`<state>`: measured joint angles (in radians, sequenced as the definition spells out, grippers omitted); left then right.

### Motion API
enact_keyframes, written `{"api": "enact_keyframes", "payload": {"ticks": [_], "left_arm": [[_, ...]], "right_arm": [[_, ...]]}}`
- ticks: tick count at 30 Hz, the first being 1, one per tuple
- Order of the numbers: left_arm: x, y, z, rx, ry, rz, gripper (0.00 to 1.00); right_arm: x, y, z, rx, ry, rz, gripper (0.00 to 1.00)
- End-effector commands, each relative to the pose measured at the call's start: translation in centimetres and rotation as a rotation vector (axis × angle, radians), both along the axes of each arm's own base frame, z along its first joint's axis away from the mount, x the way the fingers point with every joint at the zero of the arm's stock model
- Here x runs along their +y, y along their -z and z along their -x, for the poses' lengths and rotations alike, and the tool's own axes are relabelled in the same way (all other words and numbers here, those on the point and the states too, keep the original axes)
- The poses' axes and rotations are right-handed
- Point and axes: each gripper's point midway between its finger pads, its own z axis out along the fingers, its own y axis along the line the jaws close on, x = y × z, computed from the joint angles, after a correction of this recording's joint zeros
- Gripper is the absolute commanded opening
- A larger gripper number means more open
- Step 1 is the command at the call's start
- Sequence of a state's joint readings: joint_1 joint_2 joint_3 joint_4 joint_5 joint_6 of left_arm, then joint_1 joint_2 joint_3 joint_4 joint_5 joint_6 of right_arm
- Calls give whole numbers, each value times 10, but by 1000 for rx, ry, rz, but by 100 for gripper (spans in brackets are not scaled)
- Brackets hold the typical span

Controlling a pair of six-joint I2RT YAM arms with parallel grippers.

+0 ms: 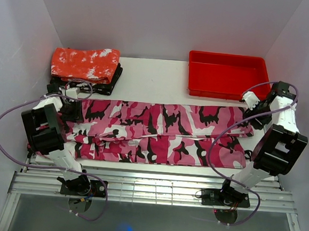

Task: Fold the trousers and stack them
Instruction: Flatten the trousers out

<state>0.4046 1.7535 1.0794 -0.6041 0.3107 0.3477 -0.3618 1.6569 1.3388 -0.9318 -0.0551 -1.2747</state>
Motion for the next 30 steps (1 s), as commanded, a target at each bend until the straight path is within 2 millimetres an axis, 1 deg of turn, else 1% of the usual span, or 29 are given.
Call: {"api": "enact_keyframes", "payload": {"ticks": [1,2,3,4,5,6,7,8,10,11,13,14,15,16,17,18,20,21,22,23,24,26,28,30], "left_arm": [[34,7,19,80,-47,-95,57],[35,7,18,77,-50,-93,58],[36,5,16,72,-51,-94,60],[36,3,13,65,-53,-92,61],[34,1,11,57,-50,-77,62],[33,0,10,53,-50,-68,63],[32,-2,7,46,-50,-58,64],[30,-3,5,41,-51,-43,64],[27,-5,3,30,-51,-27,64],[25,-5,2,25,-49,-19,64],[23,-5,2,19,-55,-5,65],[20,-3,6,24,-55,3,65],[18,-3,7,23,-57,8,65],[18,-3,7,19,-58,9,65],[15,-2,11,20,-57,12,65],[14,-2,12,19,-58,15,65],[13,-2,13,9,-55,15,66],[11,-2,15,8,-53,16,66],[11,-2,15,4,-55,18,66],[10,-2,16,4,-58,22,66],[10,-2,16,4,-58,22,67],[8,-3,17,6,-63,31,67],[7,-3,16,4,-63,36,67],[7,-3,17,4,-66,37,67]], "right_arm": [[5,-18,-22,-35,46,-68,58],[8,-13,-23,-9,53,-87,54],[13,-9,-15,36,66,-110,45],[16,-8,-8,72,93,-131,42],[20,-5,-2,109,111,-164,41],[27,-3,16,176,135,-199,42],[32,1,27,209,163,-232,42],[40,10,45,246,190,-274,42],[49,19,63,268,234,-309,42],[55,29,73,259,283,-330,42],[63,36,73,232,332,-365,40],[66,38,66,195,384,-384,40],[71,42,69,200,409,-410,41],[77,42,65,190,424,-451,41],[78,44,60,166,442,-465,42],[81,48,60,167,478,-484,43],[80,52,53,128,509,-490,44],[76,55,42,83,536,-489,44],[76,60,42,78,549,-490,45],[78,66,37,69,566,-506,46],[77,68,36,69,575,-508,46],[81,80,37,100,596,-527,46],[82,85,32,84,602,-543,47],[90,87,33,84,595,-582,49]]}}
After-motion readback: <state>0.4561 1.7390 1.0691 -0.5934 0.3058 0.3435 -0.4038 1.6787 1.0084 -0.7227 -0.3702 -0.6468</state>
